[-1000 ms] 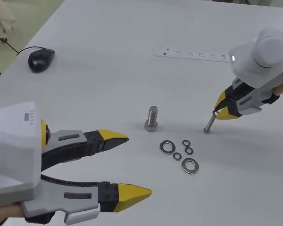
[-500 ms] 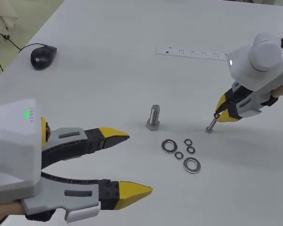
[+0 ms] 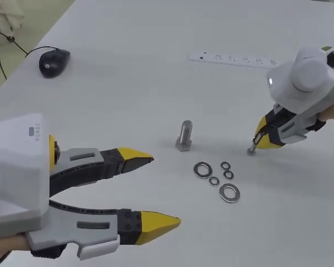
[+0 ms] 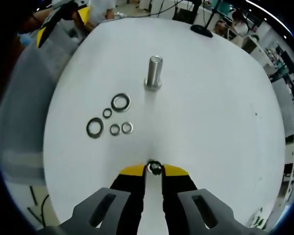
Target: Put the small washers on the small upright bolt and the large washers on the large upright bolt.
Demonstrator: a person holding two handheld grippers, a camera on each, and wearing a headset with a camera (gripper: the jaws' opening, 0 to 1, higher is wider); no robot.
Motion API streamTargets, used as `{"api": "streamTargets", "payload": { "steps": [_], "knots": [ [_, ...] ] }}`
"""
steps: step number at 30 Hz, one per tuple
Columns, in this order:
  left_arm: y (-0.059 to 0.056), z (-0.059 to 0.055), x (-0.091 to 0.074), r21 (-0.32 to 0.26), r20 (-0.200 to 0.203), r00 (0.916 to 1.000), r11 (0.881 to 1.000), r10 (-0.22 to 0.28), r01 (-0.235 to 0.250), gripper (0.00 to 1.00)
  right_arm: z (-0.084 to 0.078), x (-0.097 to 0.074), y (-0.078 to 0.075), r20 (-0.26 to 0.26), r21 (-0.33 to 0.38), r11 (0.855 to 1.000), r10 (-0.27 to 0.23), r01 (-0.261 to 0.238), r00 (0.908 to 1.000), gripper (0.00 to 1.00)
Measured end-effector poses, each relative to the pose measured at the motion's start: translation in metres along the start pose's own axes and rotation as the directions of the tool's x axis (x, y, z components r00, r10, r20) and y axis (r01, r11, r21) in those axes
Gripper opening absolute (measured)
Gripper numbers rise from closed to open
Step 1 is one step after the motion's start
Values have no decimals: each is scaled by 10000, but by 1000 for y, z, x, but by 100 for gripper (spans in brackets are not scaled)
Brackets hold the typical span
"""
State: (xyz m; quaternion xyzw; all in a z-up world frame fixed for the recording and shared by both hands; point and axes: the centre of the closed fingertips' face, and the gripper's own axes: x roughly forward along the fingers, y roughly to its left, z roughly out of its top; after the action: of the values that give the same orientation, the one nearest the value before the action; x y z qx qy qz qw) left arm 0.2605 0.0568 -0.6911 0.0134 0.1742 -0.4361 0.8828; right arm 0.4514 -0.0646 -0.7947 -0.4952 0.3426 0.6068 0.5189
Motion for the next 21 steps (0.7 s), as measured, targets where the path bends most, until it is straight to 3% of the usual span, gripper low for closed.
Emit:
{"api": "streamTargets", "payload": {
  "steps": [21],
  "knots": [
    [5,-2,2,-57,-8,10000,9999,83,-83,53,-12,17,7,-133,133,9997,216,-214,9997,13]
  ]
}}
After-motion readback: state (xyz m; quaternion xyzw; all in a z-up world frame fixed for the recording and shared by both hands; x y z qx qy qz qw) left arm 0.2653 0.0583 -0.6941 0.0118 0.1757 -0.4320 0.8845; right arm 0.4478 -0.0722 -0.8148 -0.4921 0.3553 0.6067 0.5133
